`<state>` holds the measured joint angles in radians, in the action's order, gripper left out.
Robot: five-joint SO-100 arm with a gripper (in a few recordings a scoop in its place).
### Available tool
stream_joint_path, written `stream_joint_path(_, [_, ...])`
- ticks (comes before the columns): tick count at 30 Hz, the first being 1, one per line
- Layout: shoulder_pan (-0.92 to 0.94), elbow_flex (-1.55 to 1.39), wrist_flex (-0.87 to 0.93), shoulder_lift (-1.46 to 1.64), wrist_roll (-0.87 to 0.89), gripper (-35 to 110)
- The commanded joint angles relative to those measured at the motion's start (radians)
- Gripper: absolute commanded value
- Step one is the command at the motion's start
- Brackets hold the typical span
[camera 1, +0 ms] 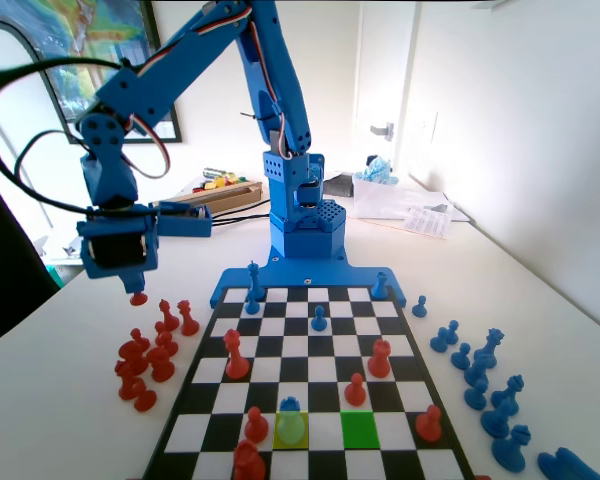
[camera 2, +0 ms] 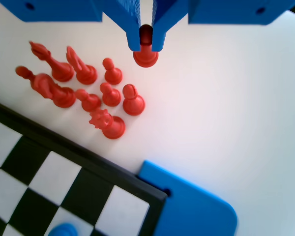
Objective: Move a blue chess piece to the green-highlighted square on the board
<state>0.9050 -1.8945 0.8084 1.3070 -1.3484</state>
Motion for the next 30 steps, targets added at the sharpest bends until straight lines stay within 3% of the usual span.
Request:
stream_joint_path(1, [0.012,0.011,-0.058,-0.003,0.000,1])
stream_joint_path(14, [-0.021,-0.035,-0.212,-0.123,-0.029,1])
stream_joint_path(30, [-0.038,-0.066,-0.216,-0.112,-0.098,12])
